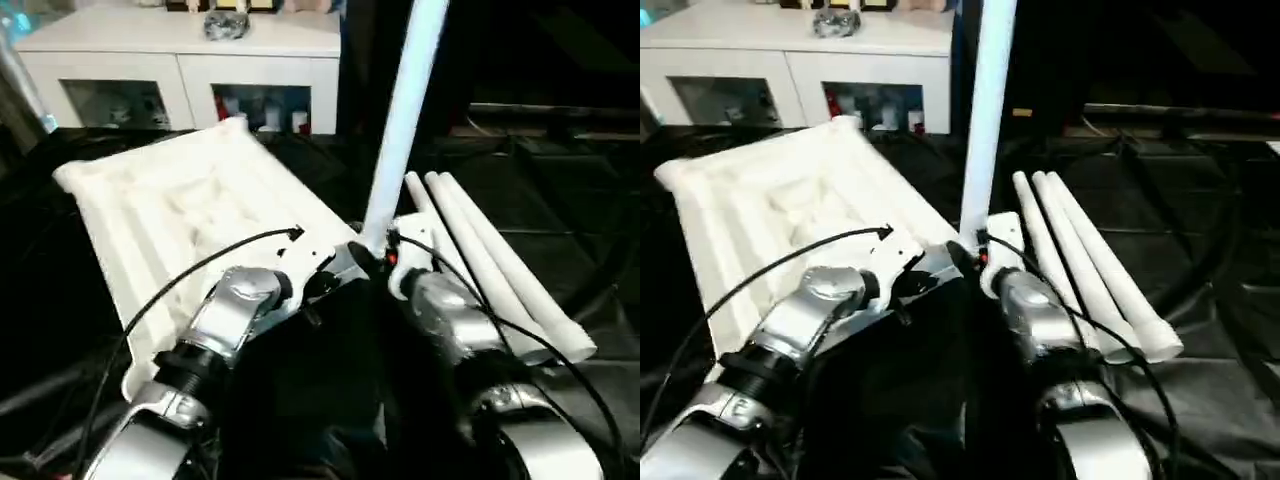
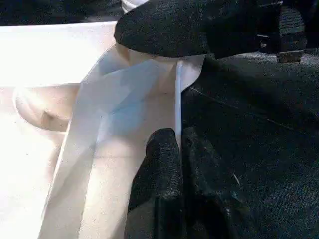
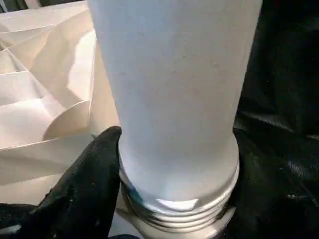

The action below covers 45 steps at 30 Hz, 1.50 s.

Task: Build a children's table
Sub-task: Rotate leg to tighten

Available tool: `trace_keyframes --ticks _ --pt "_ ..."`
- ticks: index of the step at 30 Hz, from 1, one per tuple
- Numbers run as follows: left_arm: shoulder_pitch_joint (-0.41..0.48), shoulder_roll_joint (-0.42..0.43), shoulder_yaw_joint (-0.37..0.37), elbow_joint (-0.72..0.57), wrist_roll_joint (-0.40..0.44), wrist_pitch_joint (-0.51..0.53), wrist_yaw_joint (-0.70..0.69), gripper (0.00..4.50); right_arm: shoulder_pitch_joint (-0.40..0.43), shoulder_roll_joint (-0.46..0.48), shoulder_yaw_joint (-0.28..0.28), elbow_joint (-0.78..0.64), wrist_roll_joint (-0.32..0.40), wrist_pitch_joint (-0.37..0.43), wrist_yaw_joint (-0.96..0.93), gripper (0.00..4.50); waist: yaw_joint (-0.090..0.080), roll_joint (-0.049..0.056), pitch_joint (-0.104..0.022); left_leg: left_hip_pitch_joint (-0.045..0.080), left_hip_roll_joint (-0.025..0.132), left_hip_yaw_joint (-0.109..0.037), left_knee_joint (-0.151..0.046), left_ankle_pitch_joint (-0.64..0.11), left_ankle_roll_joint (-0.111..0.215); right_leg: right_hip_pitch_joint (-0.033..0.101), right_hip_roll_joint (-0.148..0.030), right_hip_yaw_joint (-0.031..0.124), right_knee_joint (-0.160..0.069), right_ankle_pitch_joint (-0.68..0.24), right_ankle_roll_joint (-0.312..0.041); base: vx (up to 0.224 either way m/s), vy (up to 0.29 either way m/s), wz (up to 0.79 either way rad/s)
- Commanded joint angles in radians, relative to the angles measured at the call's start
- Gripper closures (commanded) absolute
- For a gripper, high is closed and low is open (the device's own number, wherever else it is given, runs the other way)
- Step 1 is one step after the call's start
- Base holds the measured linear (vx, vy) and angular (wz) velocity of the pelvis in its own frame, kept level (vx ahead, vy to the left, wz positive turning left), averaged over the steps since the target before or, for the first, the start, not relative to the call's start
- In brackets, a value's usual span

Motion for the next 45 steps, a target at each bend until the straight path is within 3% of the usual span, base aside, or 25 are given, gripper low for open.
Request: trace_keyframes --ticks 1,9,17,21,26,30,36,45 --pt "-0.024 -0.036 -0.033 -0.013 -0.004 -0.046 -0.005 4.50 0.013 0.097 0.053 0.057 0.014 0.034 0.105 1.03 0.002 0.001 -0.046 0.001 0.026 -0.014 -0.076 -0.314 0.009 0.029 -0.075 0.054 -0.100 -0.331 -0.153 0.000 0.000 0.00" --pt "0.017 0.036 -0.044 -0.060 -0.022 -0.111 -0.125 4.50 0.002 0.014 0.089 0.008 -0.019 -0.011 0.212 0.59 0.005 -0.001 -0.051 -0.008 0.025 -0.010 -0.071 -0.244 0.034 0.035 -0.077 0.055 -0.095 -0.280 -0.167 0.000 0.000 0.00" --pt "0.071 0.119 -0.050 -0.127 -0.069 -0.148 -0.285 4.50 0.070 -0.161 0.134 -0.187 -0.005 0.014 0.486 0.59 0.020 0.005 -0.060 -0.007 0.032 -0.005 -0.061 -0.140 0.074 0.035 -0.069 0.056 -0.065 -0.042 -0.236 0.000 0.000 0.00" --pt "0.093 0.152 -0.049 -0.167 -0.097 -0.151 -0.356 4.50 0.109 -0.234 0.161 -0.287 0.021 0.044 0.618 0.59 0.030 0.003 -0.063 -0.013 0.030 -0.002 -0.054 -0.109 0.098 0.043 -0.068 0.054 -0.058 0.027 -0.247 0.000 0.000 0.00" --pt "0.117 0.192 -0.055 -0.197 -0.112 -0.163 -0.419 4.50 0.146 -0.297 0.182 -0.371 0.040 0.071 0.718 0.59 0.035 0.002 -0.060 -0.015 0.031 -0.002 -0.053 -0.127 0.099 0.040 -0.069 0.054 -0.061 -0.017 -0.235 0.000 0.000 0.00" --pt "0.135 0.223 -0.057 -0.222 -0.130 -0.164 -0.470 4.50 0.157 -0.316 0.190 -0.401 0.050 0.092 0.755 0.89 0.036 0.001 -0.058 -0.013 0.032 -0.003 -0.056 -0.153 0.081 0.037 -0.070 0.055 -0.066 -0.080 -0.223 0.000 0.000 0.00" --pt "0.150 0.246 -0.061 -0.230 -0.125 -0.168 -0.497 4.50 0.172 -0.321 0.208 -0.435 0.049 0.119 0.776 1.59 0.037 0.000 -0.059 -0.013 0.031 -0.003 -0.054 -0.135 0.078 0.037 -0.068 0.055 -0.064 -0.072 -0.221 0.000 0.000 0.00" --pt "0.142 0.232 -0.050 -0.208 -0.110 -0.170 -0.453 4.50 0.201 -0.295 0.230 -0.441 0.047 0.144 0.762 1.79 0.038 -0.003 -0.060 -0.014 0.030 -0.002 -0.052 -0.120 0.080 0.036 -0.069 0.056 -0.060 -0.060 -0.220 0.000 0.000 0.00"
